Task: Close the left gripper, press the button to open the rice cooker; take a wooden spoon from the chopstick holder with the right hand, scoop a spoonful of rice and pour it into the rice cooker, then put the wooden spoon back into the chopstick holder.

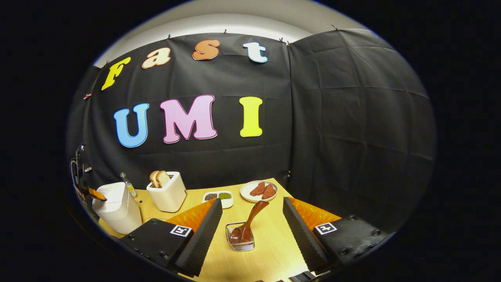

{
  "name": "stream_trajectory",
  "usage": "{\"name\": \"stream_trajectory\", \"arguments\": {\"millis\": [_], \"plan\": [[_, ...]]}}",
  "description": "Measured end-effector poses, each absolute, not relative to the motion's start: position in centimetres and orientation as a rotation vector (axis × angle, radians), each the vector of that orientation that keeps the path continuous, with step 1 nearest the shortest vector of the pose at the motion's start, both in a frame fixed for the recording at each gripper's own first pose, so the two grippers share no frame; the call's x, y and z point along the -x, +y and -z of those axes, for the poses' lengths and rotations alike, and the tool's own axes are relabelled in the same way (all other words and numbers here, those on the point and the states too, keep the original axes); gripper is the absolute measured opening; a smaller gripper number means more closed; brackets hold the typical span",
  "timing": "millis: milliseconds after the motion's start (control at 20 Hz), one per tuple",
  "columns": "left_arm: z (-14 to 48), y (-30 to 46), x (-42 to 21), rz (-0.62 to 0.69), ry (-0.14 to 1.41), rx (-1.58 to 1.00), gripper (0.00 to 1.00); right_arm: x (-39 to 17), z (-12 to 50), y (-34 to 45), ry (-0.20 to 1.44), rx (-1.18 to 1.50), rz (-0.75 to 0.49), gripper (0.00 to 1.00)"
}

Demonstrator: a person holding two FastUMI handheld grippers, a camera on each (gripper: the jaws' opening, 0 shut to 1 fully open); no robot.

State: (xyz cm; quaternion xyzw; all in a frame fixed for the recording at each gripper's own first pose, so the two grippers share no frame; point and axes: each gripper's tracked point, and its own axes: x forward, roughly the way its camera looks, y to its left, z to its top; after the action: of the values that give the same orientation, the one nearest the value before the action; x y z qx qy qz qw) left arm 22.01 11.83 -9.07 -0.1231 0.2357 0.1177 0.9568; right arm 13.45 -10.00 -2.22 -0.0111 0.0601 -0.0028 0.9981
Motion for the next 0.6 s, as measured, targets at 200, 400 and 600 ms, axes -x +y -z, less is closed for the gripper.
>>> {"name": "stream_trajectory", "arguments": {"millis": [200, 400, 600], "plan": [[3.8, 11.8, -21.0, -0.302, 0.318, 0.157, 0.07, -13.9, 2.7, -11.3, 0.131, 0.014, 0.012, 0.98], [-2.1, 9.9, -18.6, -0.329, 0.160, 0.155, 0.07, -14.8, 3.5, -12.3, 0.157, -0.020, 0.015, 0.98], [-3.8, 7.6, -15.1, -0.355, 0.051, 0.192, 0.07, -16.0, 4.3, -12.5, 0.174, -0.034, -0.003, 0.98]]}}
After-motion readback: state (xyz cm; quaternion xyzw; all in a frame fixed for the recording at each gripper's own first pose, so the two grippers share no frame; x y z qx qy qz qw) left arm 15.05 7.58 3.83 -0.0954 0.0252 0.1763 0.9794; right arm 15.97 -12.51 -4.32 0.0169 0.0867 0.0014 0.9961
